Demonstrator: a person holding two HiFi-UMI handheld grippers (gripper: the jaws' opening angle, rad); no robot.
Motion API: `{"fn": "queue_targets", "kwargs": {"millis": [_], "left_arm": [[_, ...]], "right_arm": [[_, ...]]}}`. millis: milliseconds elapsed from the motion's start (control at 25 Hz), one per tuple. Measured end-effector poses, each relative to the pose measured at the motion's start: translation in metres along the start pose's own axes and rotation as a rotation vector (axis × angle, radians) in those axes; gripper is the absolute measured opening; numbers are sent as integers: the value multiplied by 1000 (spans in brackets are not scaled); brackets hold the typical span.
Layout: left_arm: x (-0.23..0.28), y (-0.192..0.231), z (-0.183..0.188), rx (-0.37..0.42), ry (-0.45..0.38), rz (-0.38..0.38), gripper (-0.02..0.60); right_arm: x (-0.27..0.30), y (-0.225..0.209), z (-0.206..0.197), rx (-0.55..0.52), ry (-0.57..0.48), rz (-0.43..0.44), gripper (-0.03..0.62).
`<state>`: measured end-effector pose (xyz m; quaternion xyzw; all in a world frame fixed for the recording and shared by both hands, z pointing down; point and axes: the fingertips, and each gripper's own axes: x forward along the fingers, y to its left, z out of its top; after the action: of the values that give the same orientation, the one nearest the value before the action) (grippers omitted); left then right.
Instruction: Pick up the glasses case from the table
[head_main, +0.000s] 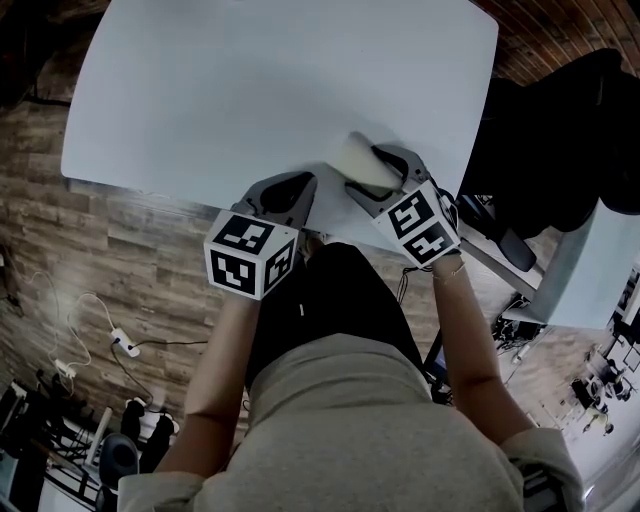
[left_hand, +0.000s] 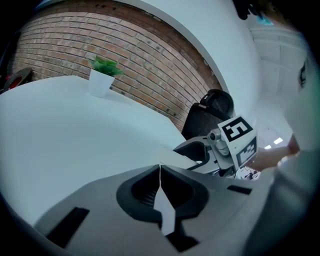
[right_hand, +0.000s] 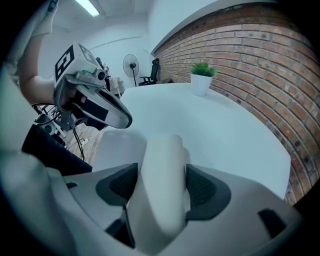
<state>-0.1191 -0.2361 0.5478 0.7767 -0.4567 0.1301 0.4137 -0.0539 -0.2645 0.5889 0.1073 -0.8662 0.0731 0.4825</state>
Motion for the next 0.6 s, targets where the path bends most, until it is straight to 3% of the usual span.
{"fn": "queue_targets", "kwargs": {"millis": [600], "left_arm": [[13, -1, 0, -28, 42, -49, 14]], "right_arm": [[-4, -1, -2, 31, -29, -5, 293]]}}
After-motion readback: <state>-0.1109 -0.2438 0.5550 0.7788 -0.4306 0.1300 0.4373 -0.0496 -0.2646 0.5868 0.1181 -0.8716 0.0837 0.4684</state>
